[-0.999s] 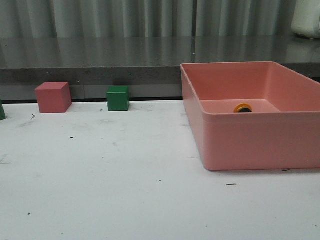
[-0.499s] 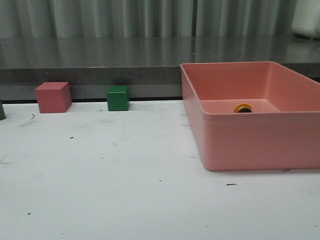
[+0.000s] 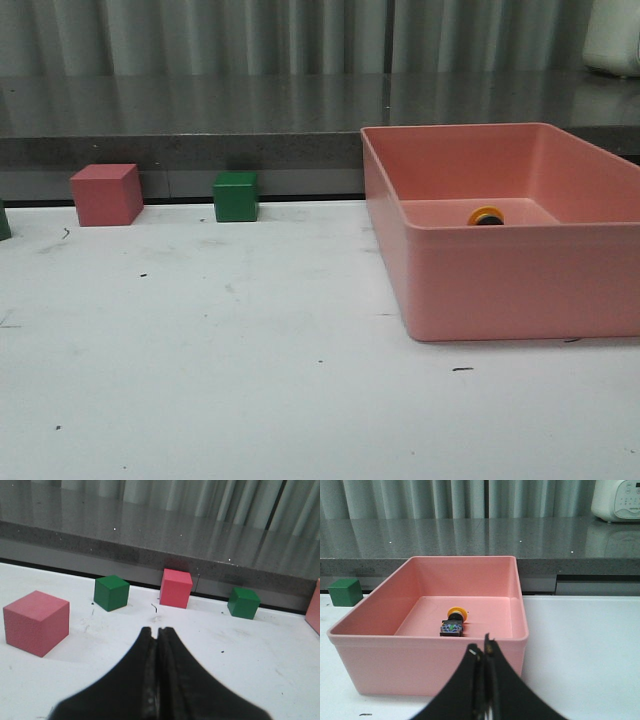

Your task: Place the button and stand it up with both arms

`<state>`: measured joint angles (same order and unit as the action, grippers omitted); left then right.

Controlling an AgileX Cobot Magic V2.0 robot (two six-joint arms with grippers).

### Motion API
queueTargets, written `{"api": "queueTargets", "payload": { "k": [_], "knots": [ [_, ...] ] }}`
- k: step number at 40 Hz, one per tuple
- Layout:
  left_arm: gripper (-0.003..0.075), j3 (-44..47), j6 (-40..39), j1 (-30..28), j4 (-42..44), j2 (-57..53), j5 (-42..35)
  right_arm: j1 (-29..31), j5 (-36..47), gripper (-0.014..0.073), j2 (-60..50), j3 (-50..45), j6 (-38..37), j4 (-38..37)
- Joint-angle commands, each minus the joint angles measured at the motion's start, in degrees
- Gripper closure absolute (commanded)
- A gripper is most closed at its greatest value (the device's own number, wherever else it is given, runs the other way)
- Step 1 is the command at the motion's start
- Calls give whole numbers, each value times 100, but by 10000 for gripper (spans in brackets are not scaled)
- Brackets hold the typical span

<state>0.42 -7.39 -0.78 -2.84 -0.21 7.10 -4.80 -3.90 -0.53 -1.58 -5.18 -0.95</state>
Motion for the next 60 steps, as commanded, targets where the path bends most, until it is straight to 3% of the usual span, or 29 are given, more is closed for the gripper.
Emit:
{"api": "queueTargets", "payload": {
  "k": [1,6,10,18,24,30,45,49,57,60],
  "knots": [
    [740,101,14,30,25,-135,-849,40,508,663,-93,22,57,-67],
    [740,67,14,30,25,-135,-1637,40,650,663,-93,62,57,-67],
    [740,-193,14,30,25,-109,-1786,40,642,663,-93,314,57,-67],
    [740,-1272,14,30,179,346,-1153,40,-57,661,141,1425,57,-67],
    [740,-2024,14,30,344,1230,-353,40,-953,661,955,2380,57,-67],
    [740,-2495,14,30,344,2124,-65,40,-1639,661,1919,3014,57,-61],
    [729,-2588,14,30,333,2645,-103,40,-1708,655,2745,3268,57,-61],
    [615,-2588,14,30,333,2645,-93,40,-1697,560,2745,3268,57,-61],
    [187,-2588,14,30,333,2645,-101,40,-1686,145,2745,3268,57,-61],
    [75,-2588,14,30,333,2645,-101,40,-1671,32,2745,3268,57,-61]
  ]
}}
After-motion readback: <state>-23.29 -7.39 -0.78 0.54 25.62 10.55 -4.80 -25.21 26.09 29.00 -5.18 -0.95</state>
